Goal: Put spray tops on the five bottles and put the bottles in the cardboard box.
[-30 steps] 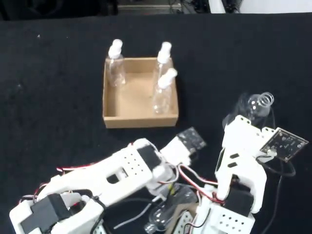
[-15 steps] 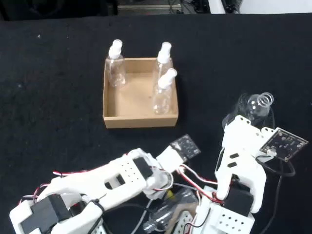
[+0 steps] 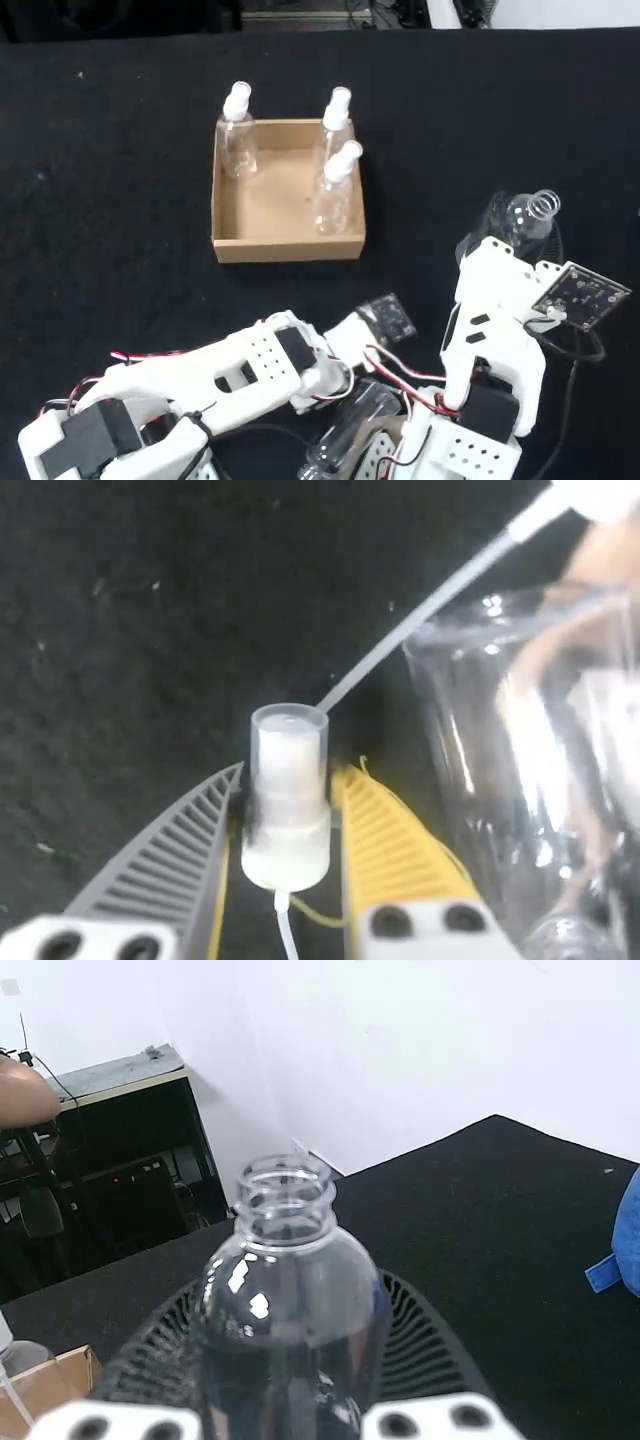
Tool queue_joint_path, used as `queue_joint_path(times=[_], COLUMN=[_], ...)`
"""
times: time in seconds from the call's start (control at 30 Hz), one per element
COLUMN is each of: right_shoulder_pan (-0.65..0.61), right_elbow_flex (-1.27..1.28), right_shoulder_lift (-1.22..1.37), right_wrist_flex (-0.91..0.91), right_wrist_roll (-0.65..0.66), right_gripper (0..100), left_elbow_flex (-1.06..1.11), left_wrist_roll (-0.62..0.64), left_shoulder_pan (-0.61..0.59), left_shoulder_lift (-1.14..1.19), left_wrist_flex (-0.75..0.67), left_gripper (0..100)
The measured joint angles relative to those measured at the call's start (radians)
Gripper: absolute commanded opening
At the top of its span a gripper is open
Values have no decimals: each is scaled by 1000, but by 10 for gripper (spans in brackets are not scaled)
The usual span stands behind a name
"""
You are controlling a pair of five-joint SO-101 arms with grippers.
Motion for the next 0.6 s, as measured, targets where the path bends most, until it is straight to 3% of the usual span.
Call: queue_joint_path(times=[0.13,0.33,0.6], right_shoulder_pan=[0,0,-34], right_elbow_flex=[0,0,0], right_shoulder_lift=[0,0,0], right_wrist_flex=[0,0,0], right_wrist_roll=[0,0,0], right_gripper=[11,11,11], left_elbow_flex=[-18,-193,-609], left_wrist_roll=[-132,-288,-321], left_shoulder_pan=[-57,-295,-420], left_shoulder_lift=[0,5,5], left_wrist_flex=[72,334,686], left_gripper=[51,51,51])
